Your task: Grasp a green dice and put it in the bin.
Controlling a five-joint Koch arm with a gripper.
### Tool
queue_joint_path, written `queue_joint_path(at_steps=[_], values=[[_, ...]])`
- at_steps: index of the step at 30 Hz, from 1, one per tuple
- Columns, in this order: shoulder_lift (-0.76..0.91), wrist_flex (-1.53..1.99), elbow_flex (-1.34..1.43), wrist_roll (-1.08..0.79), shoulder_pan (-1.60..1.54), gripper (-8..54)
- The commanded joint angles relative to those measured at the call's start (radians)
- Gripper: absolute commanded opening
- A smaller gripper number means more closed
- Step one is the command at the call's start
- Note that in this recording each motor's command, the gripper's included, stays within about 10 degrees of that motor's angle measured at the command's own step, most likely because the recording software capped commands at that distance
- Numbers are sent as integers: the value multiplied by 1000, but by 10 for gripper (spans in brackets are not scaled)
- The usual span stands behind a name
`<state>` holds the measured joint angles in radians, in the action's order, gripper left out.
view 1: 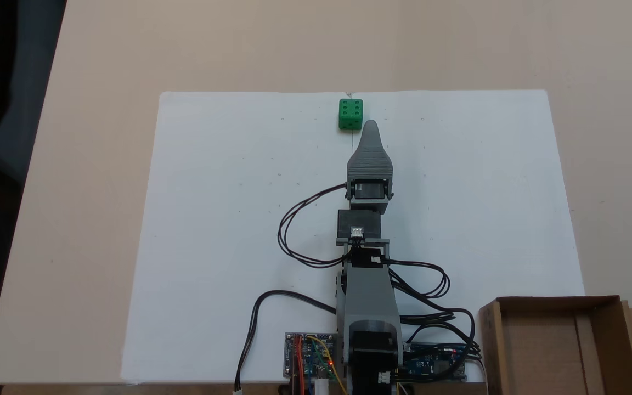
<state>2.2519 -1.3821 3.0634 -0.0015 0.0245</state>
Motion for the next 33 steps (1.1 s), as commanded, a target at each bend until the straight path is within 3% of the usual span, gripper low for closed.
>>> queue_joint_path(at_steps=[1,8,33], values=[[110,175,64,-67,-46,443],[110,615,64,-67,-46,443],[110,618,64,-67,-46,443]])
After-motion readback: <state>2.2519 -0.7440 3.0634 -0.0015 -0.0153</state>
